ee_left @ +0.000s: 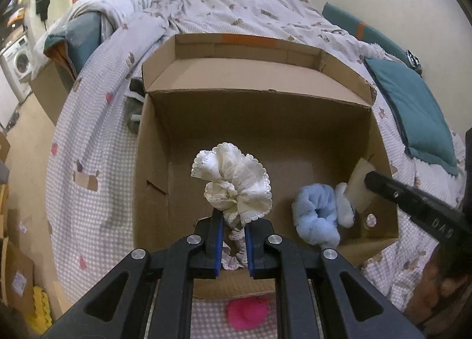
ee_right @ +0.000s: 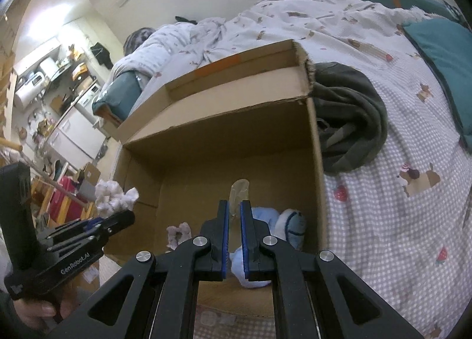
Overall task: Organize soft objects
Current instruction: 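Carry both held items over the box and lower them inside, then open both tools to release the items into the box and withdraw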
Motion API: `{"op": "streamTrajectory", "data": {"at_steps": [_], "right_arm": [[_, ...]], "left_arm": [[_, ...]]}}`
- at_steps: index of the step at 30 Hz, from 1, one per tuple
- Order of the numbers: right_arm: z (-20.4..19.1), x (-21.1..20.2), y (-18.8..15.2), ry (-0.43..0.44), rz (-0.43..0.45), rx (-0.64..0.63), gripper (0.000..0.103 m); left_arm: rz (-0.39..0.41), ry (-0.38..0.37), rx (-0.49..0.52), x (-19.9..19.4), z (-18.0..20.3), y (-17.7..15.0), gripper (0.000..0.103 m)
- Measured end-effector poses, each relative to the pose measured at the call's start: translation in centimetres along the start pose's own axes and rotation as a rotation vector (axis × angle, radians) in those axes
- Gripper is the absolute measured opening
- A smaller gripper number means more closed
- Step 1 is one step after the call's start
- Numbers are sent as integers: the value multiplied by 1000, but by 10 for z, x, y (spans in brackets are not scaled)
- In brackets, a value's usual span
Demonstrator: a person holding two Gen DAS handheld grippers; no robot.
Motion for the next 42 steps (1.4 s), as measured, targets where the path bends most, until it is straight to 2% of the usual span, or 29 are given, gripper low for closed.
{"op": "streamTrajectory", "data": {"at_steps": [4,10,15,20,22,24,26,28,29,31,32,33,35,42], "right_arm": [[-2,6,-5,8,-28,-4,9],[-10,10,-9,36,-45,-27,9],[-24,9,-10,79,-39,-69,9],[-27,7,-10,71,-25,-89,9],[-26,7,-10,67,-24,-89,9],[-24,7,-11,64,-23,-79,9],[-22,6,-10,62,-18,-67,10],[-20,5,-8,56,-12,-55,14],[-18,5,-7,55,-11,-47,21],[-14,4,-6,59,-9,-21,46],[-12,4,-6,57,-7,-7,72],[-9,2,-5,50,7,9,78],[-7,-1,-3,43,26,17,78],[-7,3,-3,41,12,13,78]], "left_arm": [[8,-7,19,-3,6,1,11],[-27,-11,52,2,14,-6,11],[-30,8,55,3,15,-8,17],[-31,29,68,4,16,-10,20],[-29,42,64,4,14,-10,26],[-20,49,64,2,12,-9,46],[3,70,70,-1,11,-8,59],[24,83,78,-5,11,-6,62],[27,88,85,-5,11,-6,63],[23,94,93,-4,11,-6,63],[20,94,93,-3,12,-6,63],[18,93,93,-3,11,-6,63],[17,92,92,-2,12,-6,63],[10,99,82,0,9,-6,63]]}}
Point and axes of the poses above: each gripper's, at about its wrist camera, not at the fingertips, and x roughly the way its jaws point, z to its right, y to its top, the point moved 6 cm from there along x, roughly the way its jaws point, and after that the axes turned 4 degrees about -z, right-handed, at the moved point
